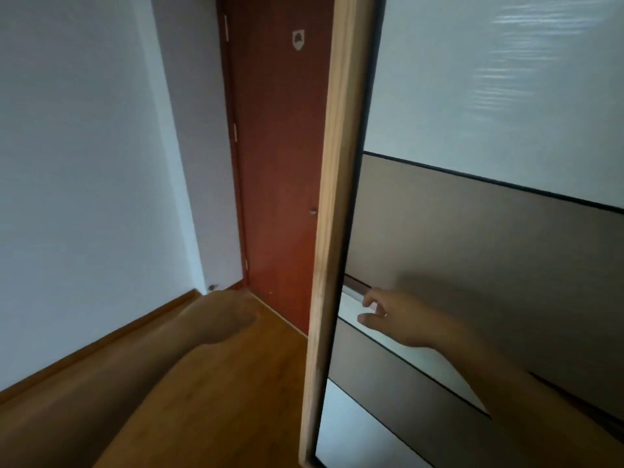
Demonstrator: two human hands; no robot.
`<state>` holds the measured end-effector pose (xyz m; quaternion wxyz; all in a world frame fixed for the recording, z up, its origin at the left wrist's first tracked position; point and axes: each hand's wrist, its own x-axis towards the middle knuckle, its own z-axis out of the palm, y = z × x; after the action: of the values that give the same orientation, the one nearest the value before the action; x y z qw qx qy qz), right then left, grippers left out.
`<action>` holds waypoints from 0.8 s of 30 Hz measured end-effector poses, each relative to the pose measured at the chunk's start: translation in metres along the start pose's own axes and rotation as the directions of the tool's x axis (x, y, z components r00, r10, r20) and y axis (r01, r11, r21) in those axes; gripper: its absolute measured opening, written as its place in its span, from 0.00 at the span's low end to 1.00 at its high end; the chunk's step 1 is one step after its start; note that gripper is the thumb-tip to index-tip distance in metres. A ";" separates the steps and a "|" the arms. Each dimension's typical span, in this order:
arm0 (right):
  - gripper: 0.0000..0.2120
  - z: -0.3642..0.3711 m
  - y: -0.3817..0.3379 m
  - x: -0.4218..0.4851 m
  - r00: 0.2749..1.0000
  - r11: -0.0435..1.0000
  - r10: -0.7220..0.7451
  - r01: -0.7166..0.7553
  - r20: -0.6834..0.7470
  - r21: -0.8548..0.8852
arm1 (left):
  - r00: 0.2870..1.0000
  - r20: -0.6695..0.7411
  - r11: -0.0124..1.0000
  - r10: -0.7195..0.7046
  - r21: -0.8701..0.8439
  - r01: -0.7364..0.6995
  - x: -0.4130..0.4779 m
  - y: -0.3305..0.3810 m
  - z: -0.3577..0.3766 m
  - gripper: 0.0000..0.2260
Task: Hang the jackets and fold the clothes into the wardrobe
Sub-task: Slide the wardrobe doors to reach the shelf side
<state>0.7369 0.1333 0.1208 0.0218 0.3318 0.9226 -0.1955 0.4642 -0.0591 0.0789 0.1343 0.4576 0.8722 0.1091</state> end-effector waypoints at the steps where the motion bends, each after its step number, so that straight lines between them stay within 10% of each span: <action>1: 0.19 0.007 -0.011 0.006 0.998 0.998 -0.056 0.057 0.020 -0.010 | 0.998 -0.002 0.998 -0.055 0.013 0.055 -0.014 -0.020 0.004 0.30; 13: 0.22 0.109 -0.180 0.058 0.858 0.891 -0.413 0.451 0.305 -0.062 | 0.867 0.020 0.865 -0.497 -0.069 0.497 -0.208 -0.149 0.022 0.25; 24: 0.23 0.124 -0.204 0.068 0.944 0.965 -0.229 0.252 0.237 -0.075 | 0.944 0.052 0.945 -0.326 0.042 0.325 -0.133 -0.190 -0.004 0.24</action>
<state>0.5459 -0.0157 0.0653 0.1201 0.1906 0.9566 -0.1849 0.3892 -0.2753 0.0405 0.1684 0.3124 0.9331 0.0578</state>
